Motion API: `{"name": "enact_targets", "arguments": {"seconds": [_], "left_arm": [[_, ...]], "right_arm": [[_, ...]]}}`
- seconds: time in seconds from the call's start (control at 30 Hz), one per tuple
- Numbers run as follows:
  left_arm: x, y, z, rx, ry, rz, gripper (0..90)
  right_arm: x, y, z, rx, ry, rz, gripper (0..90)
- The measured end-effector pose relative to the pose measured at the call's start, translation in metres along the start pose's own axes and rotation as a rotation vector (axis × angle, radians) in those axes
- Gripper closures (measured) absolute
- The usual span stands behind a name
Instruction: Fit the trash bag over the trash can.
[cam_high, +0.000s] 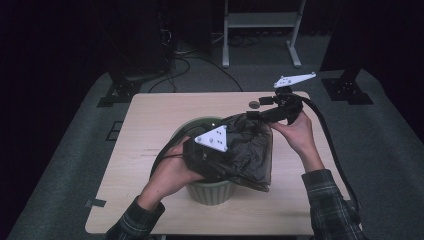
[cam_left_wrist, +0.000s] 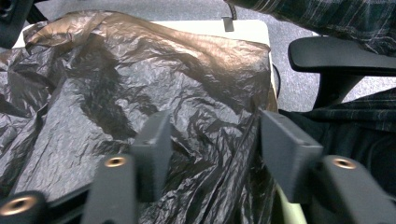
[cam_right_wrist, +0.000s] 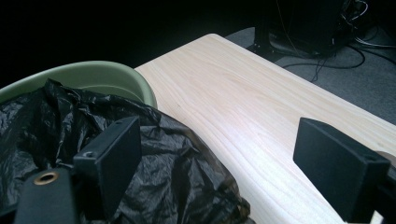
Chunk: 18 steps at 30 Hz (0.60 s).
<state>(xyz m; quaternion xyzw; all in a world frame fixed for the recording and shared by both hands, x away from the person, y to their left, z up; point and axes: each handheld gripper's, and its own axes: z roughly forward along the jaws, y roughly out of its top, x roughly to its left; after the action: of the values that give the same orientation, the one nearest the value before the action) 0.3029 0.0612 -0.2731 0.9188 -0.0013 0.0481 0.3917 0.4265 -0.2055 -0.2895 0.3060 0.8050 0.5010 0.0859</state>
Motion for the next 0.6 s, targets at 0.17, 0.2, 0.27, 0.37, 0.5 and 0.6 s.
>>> {"name": "enact_targets", "arguments": {"seconds": [0.17, 0.2, 0.27, 0.37, 0.5, 0.6], "left_arm": [[0.002, 0.0, 0.0, 0.007, -0.027, -0.003, 78.5], [0.003, 0.0, -0.001, 0.008, -0.03, -0.007, 84.2], [0.004, -0.001, -0.002, -0.004, -0.021, -0.022, 89.8], [0.007, -0.002, -0.008, -0.034, 0.011, -0.043, 90.0], [0.012, -0.006, -0.016, -0.062, 0.044, -0.067, 90.0], [0.019, -0.011, -0.026, -0.09, 0.077, -0.095, 90.0]], "right_arm": [[-0.001, -0.004, -0.004, 0.002, -0.004, 0.006, 13.8], [-0.001, -0.004, -0.006, -0.002, -0.001, 0.009, 13.9], [-0.001, -0.005, -0.008, -0.006, -0.001, 0.012, 13.9], [-0.001, -0.008, -0.013, -0.008, -0.001, 0.012, 13.9], [0.0, -0.013, -0.021, -0.014, -0.001, 0.012, 13.8], [0.001, -0.017, -0.026, -0.014, 0.003, 0.013, 13.9]]}}
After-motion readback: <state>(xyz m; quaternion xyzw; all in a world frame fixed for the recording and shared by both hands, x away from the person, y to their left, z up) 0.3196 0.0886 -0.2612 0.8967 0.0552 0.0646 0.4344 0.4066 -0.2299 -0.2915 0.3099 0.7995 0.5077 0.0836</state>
